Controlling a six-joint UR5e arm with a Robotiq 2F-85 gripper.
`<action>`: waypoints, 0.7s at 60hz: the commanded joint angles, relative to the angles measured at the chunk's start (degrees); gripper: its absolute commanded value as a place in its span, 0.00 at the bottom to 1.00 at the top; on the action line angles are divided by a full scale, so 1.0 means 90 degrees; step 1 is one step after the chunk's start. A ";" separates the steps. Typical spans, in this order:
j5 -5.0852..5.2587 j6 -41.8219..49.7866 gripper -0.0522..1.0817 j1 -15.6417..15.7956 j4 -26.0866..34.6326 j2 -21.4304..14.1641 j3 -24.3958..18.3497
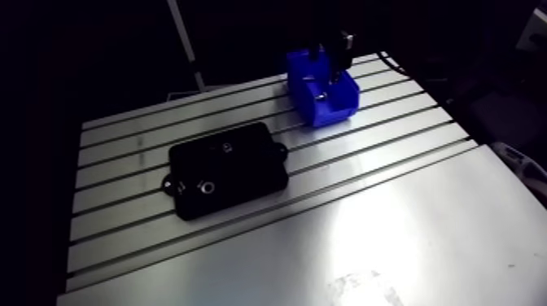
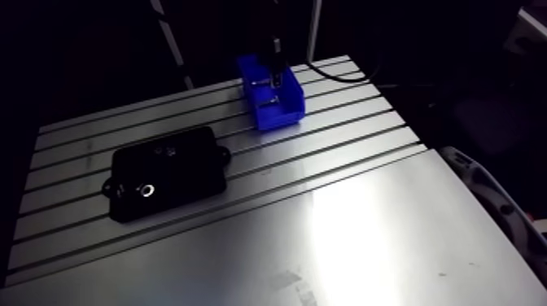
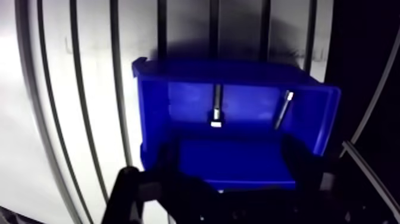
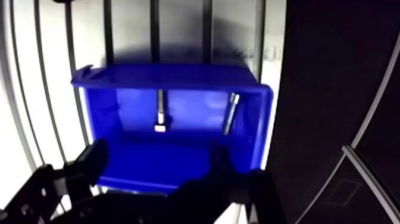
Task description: Pick up the M10 bolt from the tray and put it into the blue bin.
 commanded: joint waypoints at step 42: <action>0.0279 0.9382 0.05 0.0632 0.3055 -0.1773 -0.0886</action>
